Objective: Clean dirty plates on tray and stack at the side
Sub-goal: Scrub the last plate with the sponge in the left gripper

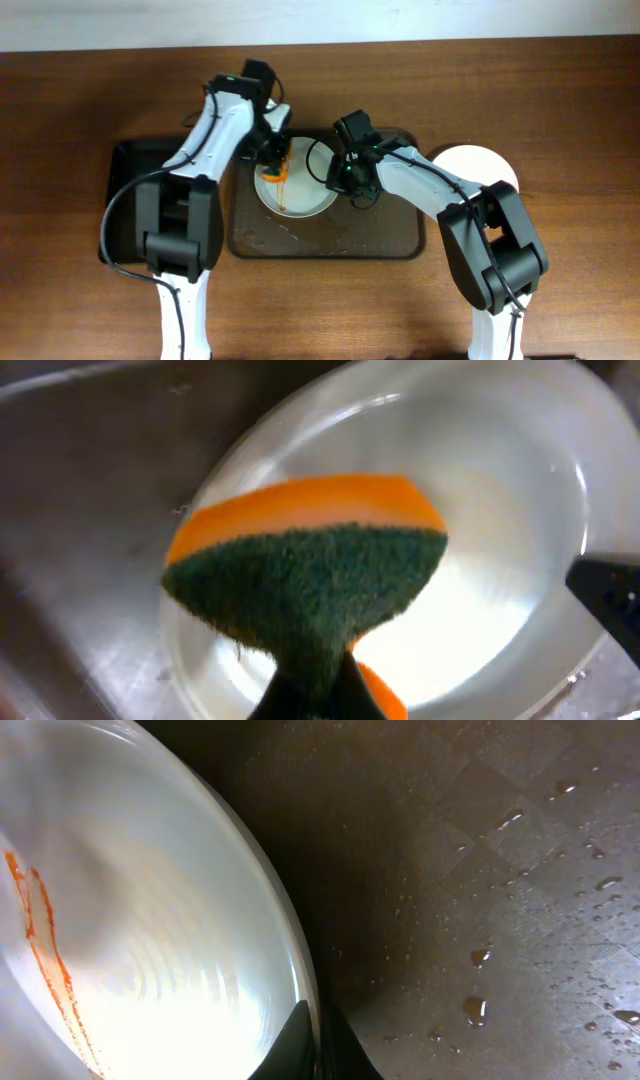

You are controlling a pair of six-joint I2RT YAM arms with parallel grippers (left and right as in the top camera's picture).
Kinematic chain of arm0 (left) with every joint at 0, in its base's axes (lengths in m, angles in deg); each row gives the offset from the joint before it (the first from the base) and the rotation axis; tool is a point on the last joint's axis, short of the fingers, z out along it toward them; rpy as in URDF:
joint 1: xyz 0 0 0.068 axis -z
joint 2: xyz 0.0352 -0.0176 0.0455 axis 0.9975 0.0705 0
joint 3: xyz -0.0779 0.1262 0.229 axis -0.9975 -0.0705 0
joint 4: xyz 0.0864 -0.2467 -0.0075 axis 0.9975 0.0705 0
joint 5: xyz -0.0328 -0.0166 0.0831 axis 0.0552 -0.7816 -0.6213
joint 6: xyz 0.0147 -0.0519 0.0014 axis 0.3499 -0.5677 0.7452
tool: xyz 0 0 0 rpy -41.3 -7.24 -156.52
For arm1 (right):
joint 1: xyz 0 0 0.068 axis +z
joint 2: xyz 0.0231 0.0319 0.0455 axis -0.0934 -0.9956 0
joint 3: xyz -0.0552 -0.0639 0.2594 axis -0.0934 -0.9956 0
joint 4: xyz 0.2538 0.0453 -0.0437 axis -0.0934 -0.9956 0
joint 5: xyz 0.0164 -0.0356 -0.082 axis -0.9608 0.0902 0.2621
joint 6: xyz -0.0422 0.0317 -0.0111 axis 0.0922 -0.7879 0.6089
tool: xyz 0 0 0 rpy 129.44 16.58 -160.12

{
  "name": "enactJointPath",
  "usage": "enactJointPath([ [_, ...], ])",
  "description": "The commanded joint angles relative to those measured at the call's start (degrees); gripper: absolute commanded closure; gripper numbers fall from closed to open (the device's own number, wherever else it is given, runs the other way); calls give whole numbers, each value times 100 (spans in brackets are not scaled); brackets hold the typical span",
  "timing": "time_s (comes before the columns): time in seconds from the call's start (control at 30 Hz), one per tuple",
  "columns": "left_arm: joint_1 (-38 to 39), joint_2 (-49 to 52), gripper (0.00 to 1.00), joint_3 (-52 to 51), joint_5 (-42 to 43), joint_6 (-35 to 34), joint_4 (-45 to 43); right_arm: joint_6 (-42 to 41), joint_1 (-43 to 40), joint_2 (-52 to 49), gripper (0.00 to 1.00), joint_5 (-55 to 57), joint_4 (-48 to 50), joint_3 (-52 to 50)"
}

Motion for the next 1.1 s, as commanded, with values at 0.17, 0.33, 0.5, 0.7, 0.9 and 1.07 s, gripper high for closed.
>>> enactJointPath([
  [0.17,138,-15,100,-1663,-308,-2,-763,72,-4,-256,96,9,-48,-31],
  [0.33,136,-15,100,-1663,1086,1231,229,72,-4,-256,96,2,-46,-31],
  [0.5,138,-15,100,-1663,267,739,-2061,142,-4,-256,96,-15,-50,-31],
  [0.7,138,-15,100,-1663,-2149,-844,-1239,142,-4,-256,96,-37,-50,-31],
  [0.9,138,-15,100,-1663,861,787,321,160,-4,-256,96,-57,-46,-31],
  [1.07,138,-15,100,-1663,1657,970,-245,160,-4,-256,96,-57,-48,-31],
])
